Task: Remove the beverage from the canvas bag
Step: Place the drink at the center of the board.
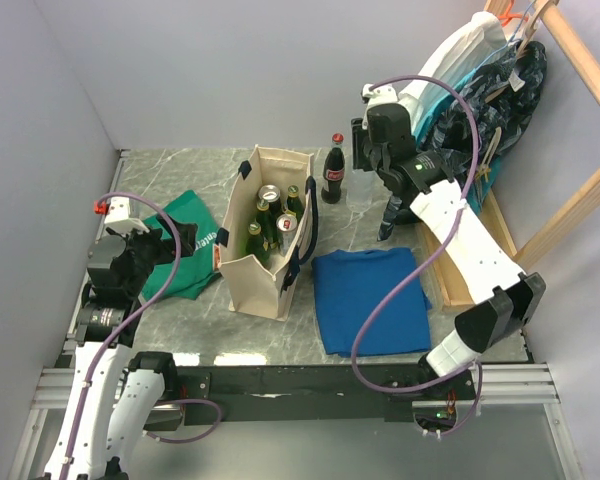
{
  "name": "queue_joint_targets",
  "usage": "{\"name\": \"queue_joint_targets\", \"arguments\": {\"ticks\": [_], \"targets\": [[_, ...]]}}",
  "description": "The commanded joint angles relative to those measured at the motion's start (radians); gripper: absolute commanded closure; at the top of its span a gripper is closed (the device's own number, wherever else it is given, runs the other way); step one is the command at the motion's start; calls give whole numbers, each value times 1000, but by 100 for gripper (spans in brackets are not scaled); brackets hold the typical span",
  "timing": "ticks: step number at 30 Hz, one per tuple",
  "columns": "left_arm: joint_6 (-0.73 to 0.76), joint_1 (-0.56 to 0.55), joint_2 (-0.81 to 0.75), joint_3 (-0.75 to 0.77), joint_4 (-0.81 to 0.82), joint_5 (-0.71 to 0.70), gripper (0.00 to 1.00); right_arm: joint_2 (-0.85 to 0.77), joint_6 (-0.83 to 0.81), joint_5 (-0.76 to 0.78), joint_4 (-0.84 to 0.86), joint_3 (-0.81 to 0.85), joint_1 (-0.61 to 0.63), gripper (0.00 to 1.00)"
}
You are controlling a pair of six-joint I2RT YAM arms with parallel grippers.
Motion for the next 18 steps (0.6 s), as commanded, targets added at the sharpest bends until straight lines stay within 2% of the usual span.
{"name": "queue_joint_targets", "arguments": {"ticks": [1,6,18], "targets": [[10,1,-9,25,13,-3,4,-10,22,7,224,17,-50,100],[10,1,-15,27,15,-8,4,39,38,13,252,25,-77,100],[9,1,-18,25,15,-3,4,155,109,42,453,-35,-140,100]]}}
